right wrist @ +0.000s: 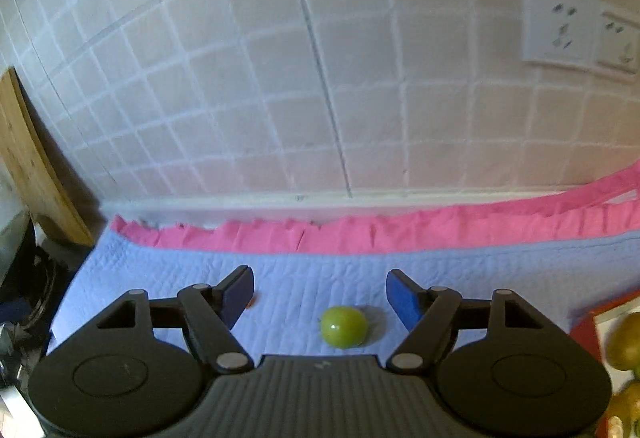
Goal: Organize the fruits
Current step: 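Return both tools to the fruit on the mat, then grasp a mandarin with the left tool while the right tool grasps a small mandarin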
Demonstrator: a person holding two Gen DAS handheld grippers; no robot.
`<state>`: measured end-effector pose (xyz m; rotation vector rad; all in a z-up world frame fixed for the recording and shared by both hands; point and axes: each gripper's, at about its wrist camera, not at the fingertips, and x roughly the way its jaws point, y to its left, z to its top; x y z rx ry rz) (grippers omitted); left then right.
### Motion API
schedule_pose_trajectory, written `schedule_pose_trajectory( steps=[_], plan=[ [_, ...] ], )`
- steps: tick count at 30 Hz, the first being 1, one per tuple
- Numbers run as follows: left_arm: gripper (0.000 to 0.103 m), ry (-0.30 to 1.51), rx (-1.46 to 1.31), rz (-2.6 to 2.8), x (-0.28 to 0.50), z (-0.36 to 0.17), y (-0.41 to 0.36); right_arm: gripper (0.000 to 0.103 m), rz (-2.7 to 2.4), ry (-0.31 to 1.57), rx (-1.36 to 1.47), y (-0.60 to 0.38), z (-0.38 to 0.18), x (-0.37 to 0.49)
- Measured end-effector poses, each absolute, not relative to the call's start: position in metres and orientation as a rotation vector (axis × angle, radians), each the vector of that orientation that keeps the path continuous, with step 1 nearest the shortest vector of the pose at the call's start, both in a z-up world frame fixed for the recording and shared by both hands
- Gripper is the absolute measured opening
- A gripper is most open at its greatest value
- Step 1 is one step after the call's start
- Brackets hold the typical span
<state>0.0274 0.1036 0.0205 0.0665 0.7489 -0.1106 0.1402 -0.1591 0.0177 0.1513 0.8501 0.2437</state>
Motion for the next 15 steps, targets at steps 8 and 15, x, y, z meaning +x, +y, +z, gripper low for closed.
schedule_pose_trajectory(
  steps=[8,15],
  plan=[
    [0.080,0.951,0.063,-0.183,0.010,-0.058,0.072,0.075,0.274,0.995,0.184,-0.141,-0.036,0.181],
    [0.080,1.017,0.033,-0.181,0.023,-0.087,0.067,0.072,0.390,1.041,0.145,-0.094,-0.065,0.202]
  ],
)
